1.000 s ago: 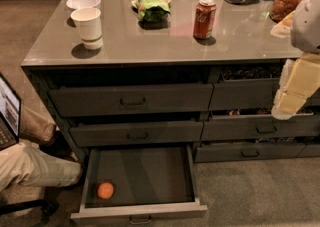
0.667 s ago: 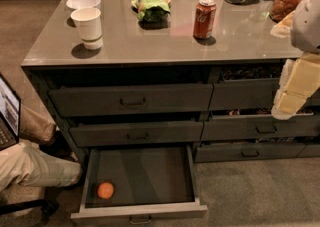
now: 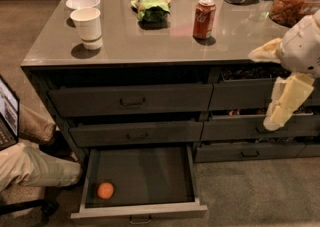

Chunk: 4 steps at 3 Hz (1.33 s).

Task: Pick orange from bottom drawer and place on counter

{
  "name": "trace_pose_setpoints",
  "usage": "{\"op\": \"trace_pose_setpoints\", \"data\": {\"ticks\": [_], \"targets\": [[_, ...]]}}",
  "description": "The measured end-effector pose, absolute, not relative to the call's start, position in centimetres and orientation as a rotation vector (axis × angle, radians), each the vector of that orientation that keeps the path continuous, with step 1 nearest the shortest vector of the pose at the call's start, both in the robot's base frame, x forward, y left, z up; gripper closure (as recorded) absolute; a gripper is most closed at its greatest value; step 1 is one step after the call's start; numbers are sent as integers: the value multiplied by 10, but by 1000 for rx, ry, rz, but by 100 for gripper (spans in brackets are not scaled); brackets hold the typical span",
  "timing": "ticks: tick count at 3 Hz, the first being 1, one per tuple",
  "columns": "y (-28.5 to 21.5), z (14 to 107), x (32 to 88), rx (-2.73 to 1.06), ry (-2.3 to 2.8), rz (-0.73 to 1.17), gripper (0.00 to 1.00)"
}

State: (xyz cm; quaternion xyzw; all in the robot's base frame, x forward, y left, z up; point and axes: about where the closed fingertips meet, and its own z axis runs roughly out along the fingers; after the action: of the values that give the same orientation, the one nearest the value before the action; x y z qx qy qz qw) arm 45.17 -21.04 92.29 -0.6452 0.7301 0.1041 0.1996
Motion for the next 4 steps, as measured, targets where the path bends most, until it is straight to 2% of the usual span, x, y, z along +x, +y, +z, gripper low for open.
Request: {"op": "trace_pose_setpoints", "data": {"ticks": [1, 2, 4], "targets": [[-193, 873, 453, -1805, 1905, 552, 0], [-171, 805, 440, -1763, 1815, 676, 0], [-167, 773, 448, -1718, 1778, 721, 0]]}}
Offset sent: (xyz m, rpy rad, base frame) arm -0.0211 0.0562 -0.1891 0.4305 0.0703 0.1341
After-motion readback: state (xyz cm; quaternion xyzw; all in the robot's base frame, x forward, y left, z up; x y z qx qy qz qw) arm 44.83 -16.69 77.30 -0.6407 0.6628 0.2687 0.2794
